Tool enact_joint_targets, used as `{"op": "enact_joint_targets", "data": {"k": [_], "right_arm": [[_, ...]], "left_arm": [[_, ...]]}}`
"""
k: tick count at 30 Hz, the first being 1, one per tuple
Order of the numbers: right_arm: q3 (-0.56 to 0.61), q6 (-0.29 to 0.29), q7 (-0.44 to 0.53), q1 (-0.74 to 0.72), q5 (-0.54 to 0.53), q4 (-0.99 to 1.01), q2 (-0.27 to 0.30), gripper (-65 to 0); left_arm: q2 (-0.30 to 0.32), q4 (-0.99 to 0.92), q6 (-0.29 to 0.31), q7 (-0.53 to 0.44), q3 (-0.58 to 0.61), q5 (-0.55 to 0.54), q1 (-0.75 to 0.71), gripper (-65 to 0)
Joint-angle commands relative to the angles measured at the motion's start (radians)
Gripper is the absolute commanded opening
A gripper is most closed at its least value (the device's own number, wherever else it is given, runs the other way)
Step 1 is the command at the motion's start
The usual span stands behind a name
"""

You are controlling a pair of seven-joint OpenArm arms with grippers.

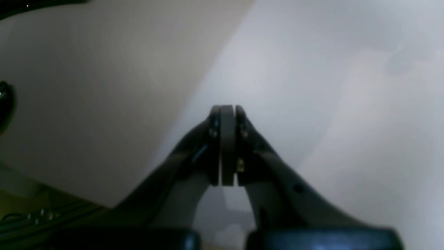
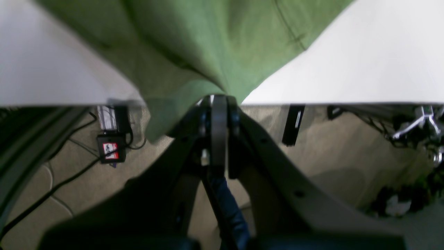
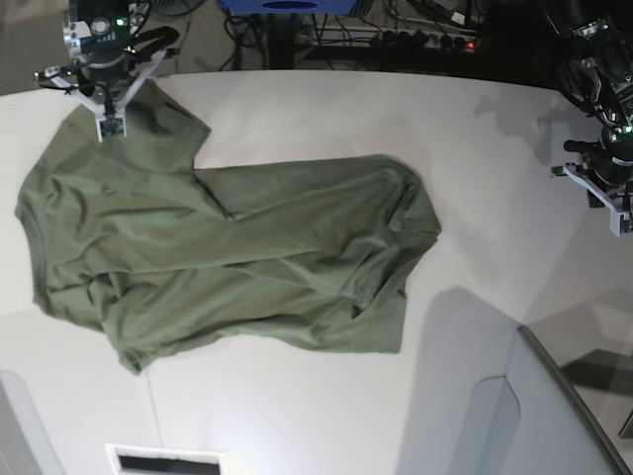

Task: Layout the t-shirt on the table in an organized manner, then fold the t-shirt properly
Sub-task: 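Release the collar corner and lift the right gripper away, then lower the left gripper onto the shirt's sleeve edge and grasp it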

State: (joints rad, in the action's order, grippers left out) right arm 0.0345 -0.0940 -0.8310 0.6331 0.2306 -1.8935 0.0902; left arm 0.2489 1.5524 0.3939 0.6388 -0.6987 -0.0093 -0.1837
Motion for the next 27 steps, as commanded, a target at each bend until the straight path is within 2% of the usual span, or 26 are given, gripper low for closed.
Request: {"op": "enact_joint_targets", "data": {"k": [1, 6, 8, 11, 15, 16, 17, 20, 22, 24, 26, 27], "right_arm": [[-0.032, -0.010, 0.012, 0.004, 0.013, -0.008, 0.004, -65.0], [-0.164, -0.010, 0.012, -0.029, 0.013, 0.088, 0.003, -64.7], [-0.193, -0.010, 0.011, -0.054, 0.013, 0.119, 0.001, -62.3], [-0.227, -0.010, 0.005, -0.072, 0.016, 0.119, -0.031, -50.1], [-0.227, -0.010, 0.006, -0.065, 0.016, 0.022, -0.040, -24.3], [-0.227, -0.010, 0.009, -0.062, 0.016, -0.004, -0.040, -20.7], [-0.229, -0.010, 0.025, -0.065, 0.016, -0.028, -0.039, -20.4], [-0.232, -0.010, 0.105, -0.095, 0.016, -0.048, -0.028, -24.8], [-0.232, 0.012, 0.152, -0.154, 0.016, -0.019, -0.014, -31.7], [-0.230, 0.087, 0.178, -0.213, 0.013, 0.051, -0.004, -45.3], [-0.236, 0.164, 0.174, -0.287, 0.013, 0.127, -0.004, -59.7], [-0.239, 0.213, 0.174, -0.325, 0.013, 0.179, -0.004, -65.0]], "left_arm": [[0.017, 0.015, -0.008, -0.018, -0.005, -0.004, 0.005, -65.0], [0.017, 0.015, -0.008, -0.018, -0.005, -0.002, 0.002, -65.0], [0.017, 0.015, -0.008, -0.018, -0.003, -0.004, 0.000, -65.0], [0.020, 0.015, -0.008, -0.017, 0.034, 0.002, -0.004, -65.0], [0.036, 0.016, -0.008, -0.014, 0.075, -0.005, -0.007, -65.0], [0.034, 0.016, -0.008, -0.012, 0.075, -0.005, -0.007, -65.0], [0.034, 0.016, -0.008, -0.012, 0.075, -0.007, -0.007, -65.0], [0.040, 0.016, 0.023, -0.012, 0.073, -0.059, -0.010, -65.0], [0.062, 0.015, 0.070, -0.012, 0.038, -0.125, -0.041, -60.1], [0.065, 0.015, 0.141, -0.012, 0.004, -0.214, -0.064, -57.8], [0.066, 0.015, 0.210, -0.014, -0.006, -0.263, -0.093, -57.9], [0.073, 0.021, 0.254, -0.015, 0.000, -0.277, -0.115, -57.9]]}}
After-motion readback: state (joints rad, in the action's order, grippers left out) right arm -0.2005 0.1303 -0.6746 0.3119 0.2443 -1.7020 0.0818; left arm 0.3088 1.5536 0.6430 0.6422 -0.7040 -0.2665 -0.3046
